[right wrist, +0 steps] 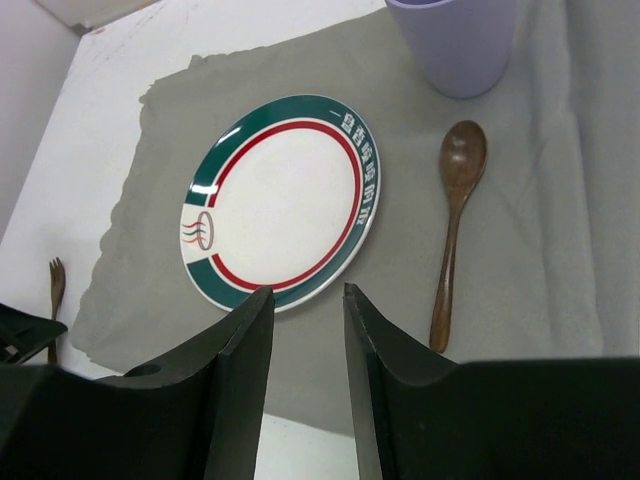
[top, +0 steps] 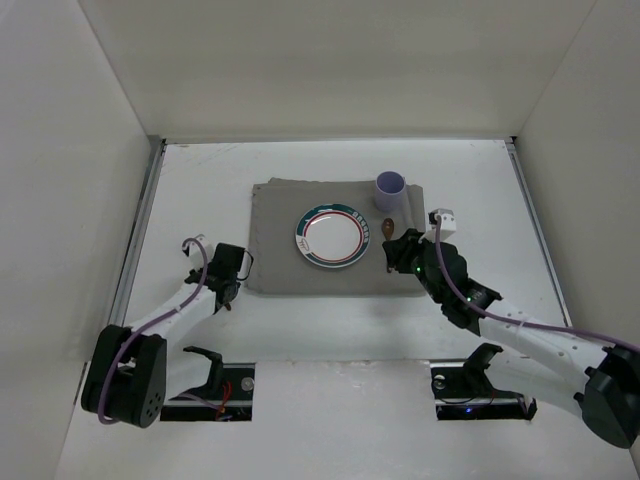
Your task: Set the dinner table for one person
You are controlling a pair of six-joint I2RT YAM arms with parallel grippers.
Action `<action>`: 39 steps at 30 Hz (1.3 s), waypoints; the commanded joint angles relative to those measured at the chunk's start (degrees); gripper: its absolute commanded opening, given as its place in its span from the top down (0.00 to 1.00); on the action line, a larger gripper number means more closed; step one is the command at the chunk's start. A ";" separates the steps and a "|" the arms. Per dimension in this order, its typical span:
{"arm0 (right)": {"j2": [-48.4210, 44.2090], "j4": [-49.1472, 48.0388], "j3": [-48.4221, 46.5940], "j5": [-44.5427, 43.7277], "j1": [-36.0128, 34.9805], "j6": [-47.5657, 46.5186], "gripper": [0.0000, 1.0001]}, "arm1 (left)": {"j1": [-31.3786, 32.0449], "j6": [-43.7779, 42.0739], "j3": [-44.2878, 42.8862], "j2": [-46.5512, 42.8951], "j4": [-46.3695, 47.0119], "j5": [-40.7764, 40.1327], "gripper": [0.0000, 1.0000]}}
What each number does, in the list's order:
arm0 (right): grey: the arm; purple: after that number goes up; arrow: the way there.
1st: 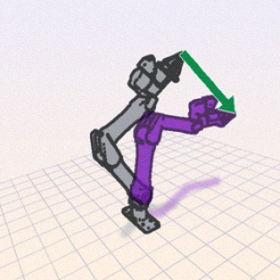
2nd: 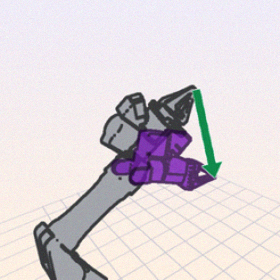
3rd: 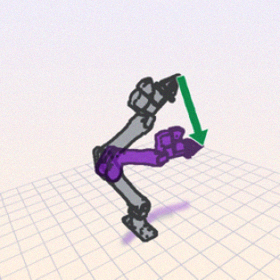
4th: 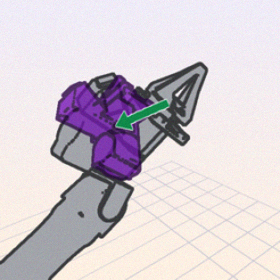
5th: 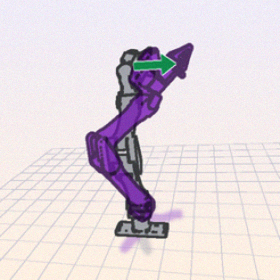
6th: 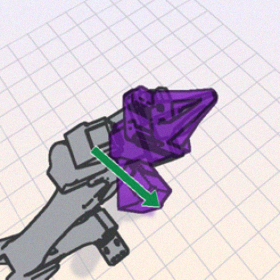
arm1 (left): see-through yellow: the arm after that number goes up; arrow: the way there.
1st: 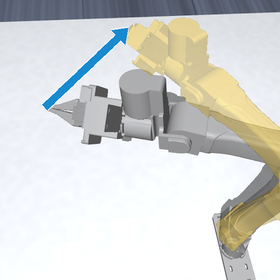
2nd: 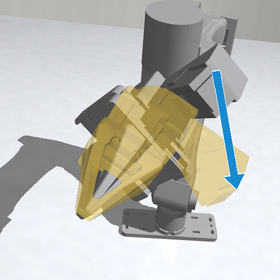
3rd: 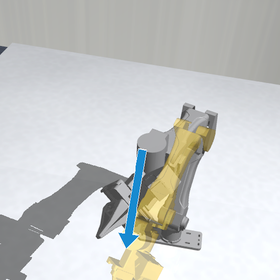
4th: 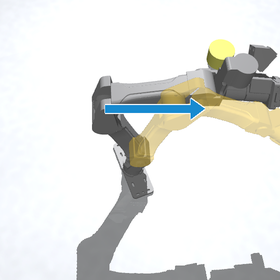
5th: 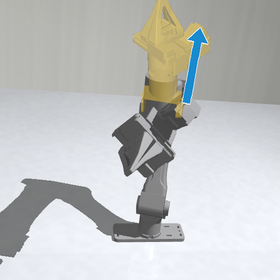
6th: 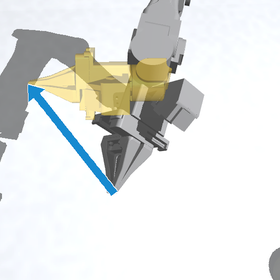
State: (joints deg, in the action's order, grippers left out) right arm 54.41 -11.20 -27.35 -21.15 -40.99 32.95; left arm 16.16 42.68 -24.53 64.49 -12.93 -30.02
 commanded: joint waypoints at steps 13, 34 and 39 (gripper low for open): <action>-2.21 -3.83 0.19 0.58 0.26 0.71 0.60 | 0.58 -0.57 -0.95 0.64 2.82 -1.35 0.95; -8.18 -3.74 2.92 -4.52 2.62 1.15 0.59 | 17.10 -25.09 -32.33 18.03 -1.84 1.90 0.97; -9.68 -3.91 3.53 -4.25 3.16 1.59 0.57 | 17.80 -26.15 -31.63 21.99 -0.34 1.19 0.96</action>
State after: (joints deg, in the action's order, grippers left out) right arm 45.93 -11.77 -24.34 -23.97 -38.20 33.91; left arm 33.52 19.51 -55.16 86.37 -13.08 -29.56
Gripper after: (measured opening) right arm 0.421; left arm 0.071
